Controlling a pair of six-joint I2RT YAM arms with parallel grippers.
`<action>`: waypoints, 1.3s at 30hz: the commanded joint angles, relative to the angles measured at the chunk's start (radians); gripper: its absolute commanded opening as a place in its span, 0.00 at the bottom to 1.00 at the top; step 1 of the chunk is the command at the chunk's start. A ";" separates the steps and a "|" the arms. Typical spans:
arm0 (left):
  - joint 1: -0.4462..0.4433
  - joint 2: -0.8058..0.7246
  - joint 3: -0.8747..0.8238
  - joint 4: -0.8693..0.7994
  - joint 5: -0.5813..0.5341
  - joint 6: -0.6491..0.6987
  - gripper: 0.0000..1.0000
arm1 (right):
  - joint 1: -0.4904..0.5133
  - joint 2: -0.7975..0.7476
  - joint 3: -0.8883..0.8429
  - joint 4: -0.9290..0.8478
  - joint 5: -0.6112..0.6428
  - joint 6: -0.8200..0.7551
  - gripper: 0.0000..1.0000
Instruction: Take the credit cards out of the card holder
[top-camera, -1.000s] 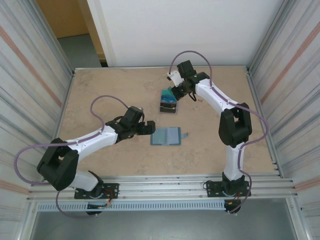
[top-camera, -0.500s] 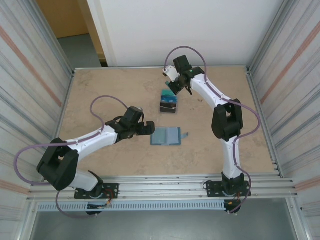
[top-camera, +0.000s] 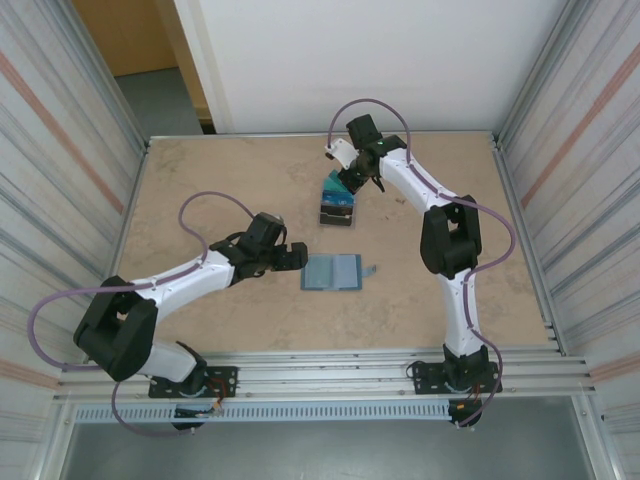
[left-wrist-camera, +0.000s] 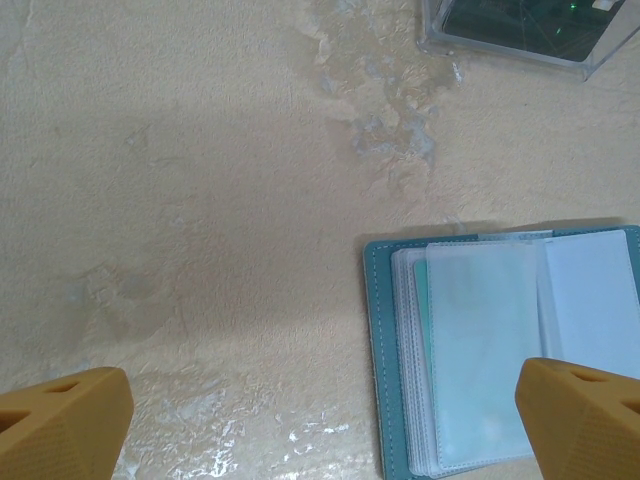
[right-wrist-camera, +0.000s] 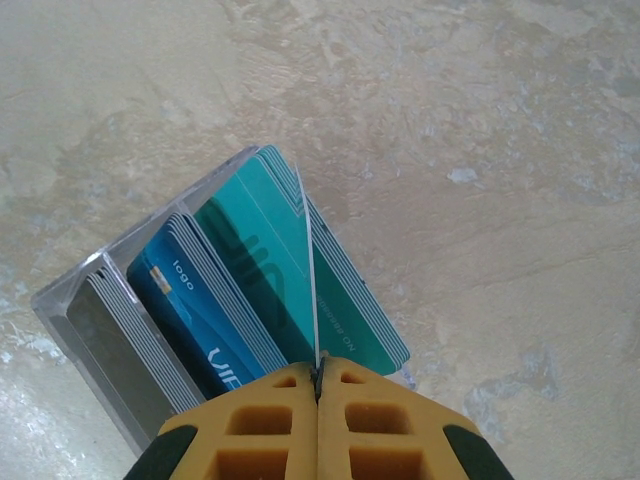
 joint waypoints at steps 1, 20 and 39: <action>0.007 -0.016 -0.004 -0.026 -0.006 -0.013 0.99 | -0.006 0.037 0.030 -0.052 -0.019 -0.048 0.00; 0.013 -0.028 -0.004 -0.046 -0.012 -0.016 0.99 | 0.027 0.094 0.086 -0.099 0.034 -0.102 0.09; 0.013 -0.031 -0.005 -0.040 -0.002 -0.013 0.99 | 0.006 0.046 0.095 0.029 0.227 0.027 0.13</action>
